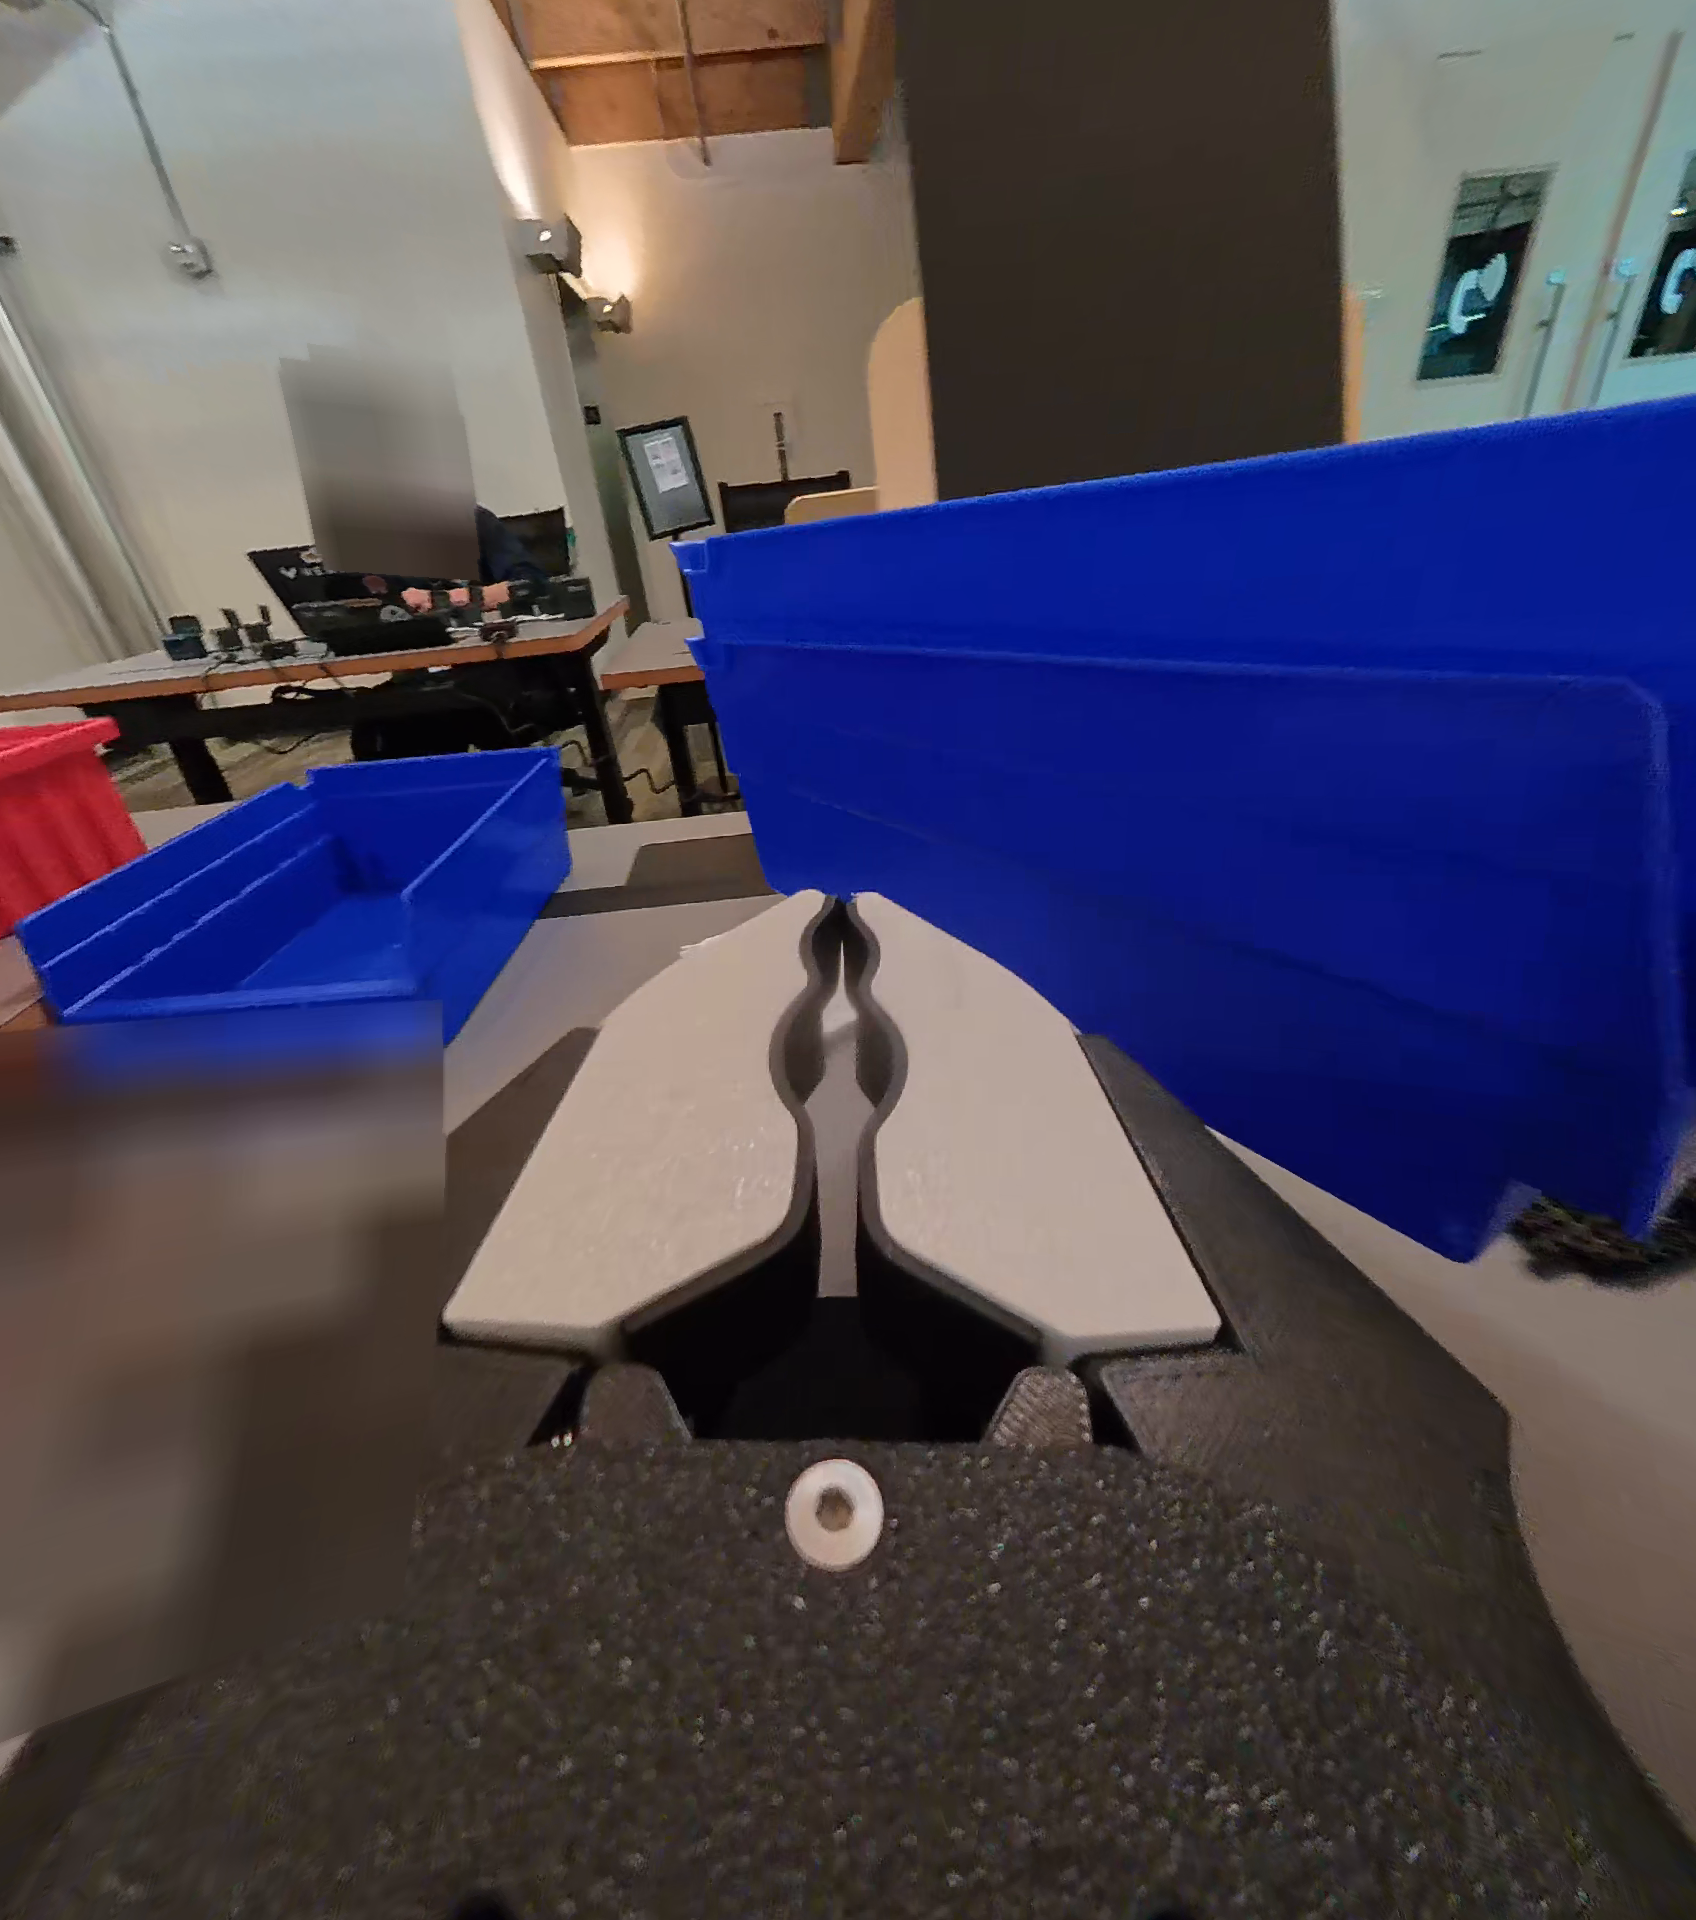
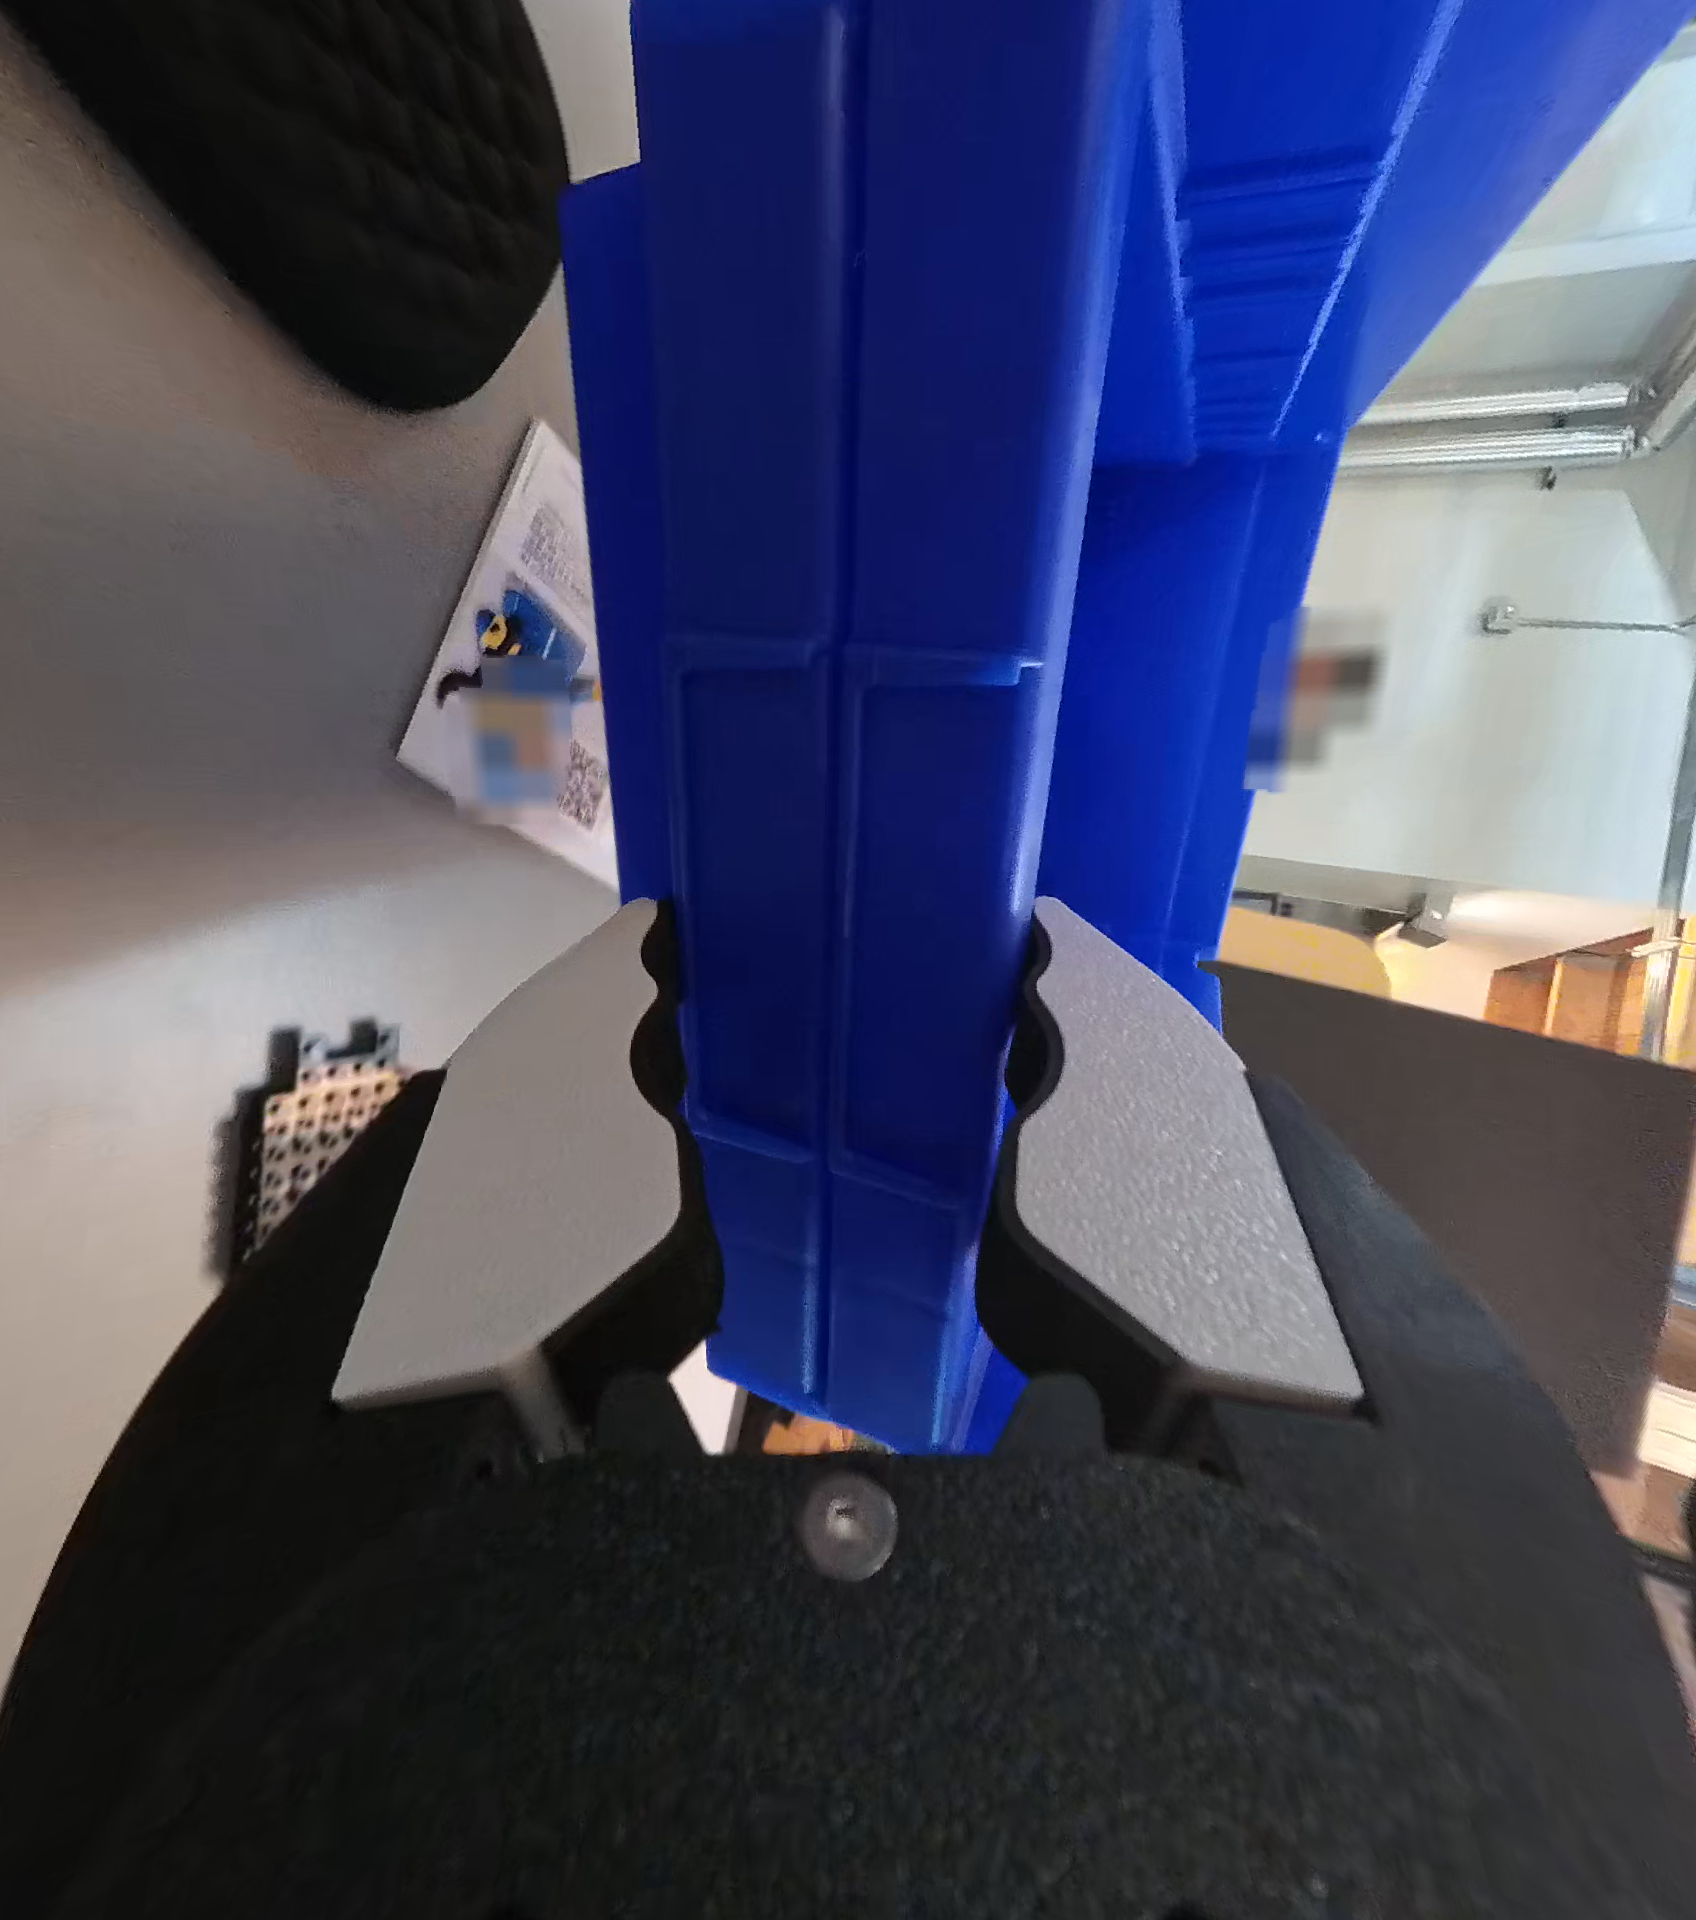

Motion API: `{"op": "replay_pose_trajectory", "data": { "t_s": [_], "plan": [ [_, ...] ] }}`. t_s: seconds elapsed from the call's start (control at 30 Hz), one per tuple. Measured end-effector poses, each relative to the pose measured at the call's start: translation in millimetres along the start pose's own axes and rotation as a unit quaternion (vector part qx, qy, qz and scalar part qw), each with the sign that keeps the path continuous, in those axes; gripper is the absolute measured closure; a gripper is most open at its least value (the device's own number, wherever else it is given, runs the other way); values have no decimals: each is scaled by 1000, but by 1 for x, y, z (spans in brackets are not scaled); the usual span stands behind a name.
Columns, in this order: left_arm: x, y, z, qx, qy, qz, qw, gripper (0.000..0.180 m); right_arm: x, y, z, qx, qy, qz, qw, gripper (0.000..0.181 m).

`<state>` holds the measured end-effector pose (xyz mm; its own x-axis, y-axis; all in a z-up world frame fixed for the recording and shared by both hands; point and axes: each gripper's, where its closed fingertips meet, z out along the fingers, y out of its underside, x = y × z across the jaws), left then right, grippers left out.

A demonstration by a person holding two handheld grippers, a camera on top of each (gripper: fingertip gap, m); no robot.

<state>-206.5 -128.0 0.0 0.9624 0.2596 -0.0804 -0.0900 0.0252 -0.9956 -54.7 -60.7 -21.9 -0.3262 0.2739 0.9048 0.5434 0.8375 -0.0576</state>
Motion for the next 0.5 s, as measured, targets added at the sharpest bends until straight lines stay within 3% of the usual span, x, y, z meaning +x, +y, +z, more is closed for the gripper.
{"op": "replay_pose_trajectory", "data": {
  "t_s": [0.5],
  "plan": [
    [-139,31,101,-20,-19,2,1000,180,42,-30,102,-12,-9,0,1000,120]
  ]
}}
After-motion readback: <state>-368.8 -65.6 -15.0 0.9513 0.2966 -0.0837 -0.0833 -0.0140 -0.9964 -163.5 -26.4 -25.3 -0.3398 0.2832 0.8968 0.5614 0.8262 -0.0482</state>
